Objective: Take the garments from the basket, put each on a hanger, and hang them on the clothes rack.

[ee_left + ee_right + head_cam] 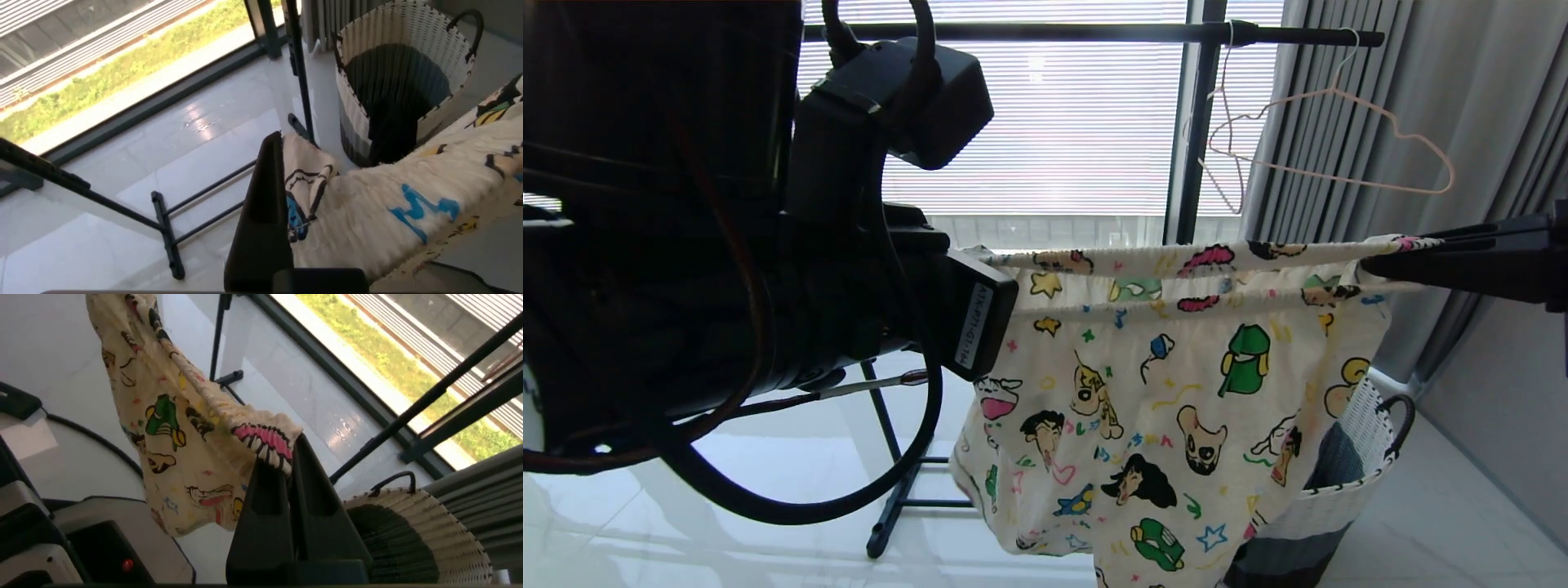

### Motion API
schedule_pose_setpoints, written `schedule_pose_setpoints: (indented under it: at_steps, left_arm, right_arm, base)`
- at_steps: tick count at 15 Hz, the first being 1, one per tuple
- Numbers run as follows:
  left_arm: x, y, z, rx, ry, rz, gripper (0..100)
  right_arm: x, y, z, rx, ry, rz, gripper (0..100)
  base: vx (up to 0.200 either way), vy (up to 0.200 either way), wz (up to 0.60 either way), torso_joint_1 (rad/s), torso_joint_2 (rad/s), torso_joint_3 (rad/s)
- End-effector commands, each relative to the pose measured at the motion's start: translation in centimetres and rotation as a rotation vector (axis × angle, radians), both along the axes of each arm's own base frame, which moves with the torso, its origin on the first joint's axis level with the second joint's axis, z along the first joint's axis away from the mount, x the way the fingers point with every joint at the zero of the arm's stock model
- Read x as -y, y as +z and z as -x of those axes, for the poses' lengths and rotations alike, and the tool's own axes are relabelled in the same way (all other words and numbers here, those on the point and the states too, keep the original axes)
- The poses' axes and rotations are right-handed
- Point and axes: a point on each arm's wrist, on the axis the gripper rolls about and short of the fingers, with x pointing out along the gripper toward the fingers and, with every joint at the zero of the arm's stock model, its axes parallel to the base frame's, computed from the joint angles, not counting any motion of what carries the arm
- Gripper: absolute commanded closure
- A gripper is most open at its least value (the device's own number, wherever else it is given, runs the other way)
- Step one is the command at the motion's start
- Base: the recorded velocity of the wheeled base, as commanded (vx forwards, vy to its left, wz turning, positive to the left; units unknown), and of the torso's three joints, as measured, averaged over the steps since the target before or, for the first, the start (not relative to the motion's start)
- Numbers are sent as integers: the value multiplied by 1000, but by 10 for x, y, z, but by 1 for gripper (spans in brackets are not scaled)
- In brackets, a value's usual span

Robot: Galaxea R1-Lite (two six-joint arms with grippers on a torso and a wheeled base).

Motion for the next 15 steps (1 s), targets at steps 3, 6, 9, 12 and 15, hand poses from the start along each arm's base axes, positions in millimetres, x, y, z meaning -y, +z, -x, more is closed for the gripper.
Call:
schedule_pose_setpoints:
  at_steps: [3, 6, 9, 12, 15]
  left_arm:
    - [3, 3, 0, 0, -28, 14, 100]
    - [4, 3, -1, 0, -28, 14, 100]
    - [4, -3, -3, -14, -15, -6, 100]
    - [-14, -13, -3, -4, 50, -91, 100]
    - [-83, -24, 17, -35, 219, -204, 100]
  right_arm:
    - [5, 2, 6, 14, -3, -10, 100]
    - [6, 1, 6, 9, -4, -5, 0]
    - [11, -3, 11, 6, -5, -1, 0]
    - [29, -22, 7, 3, -258, 77, 0]
    - [65, -33, 13, 37, -536, 132, 0]
  base:
    - [0, 0, 0, 0, 0, 0]
    - [0, 0, 0, 0, 0, 0]
    - [0, 0, 0, 0, 0, 0]
    - [0, 0, 0, 0, 0, 0]
    - [0, 0, 0, 0, 0, 0]
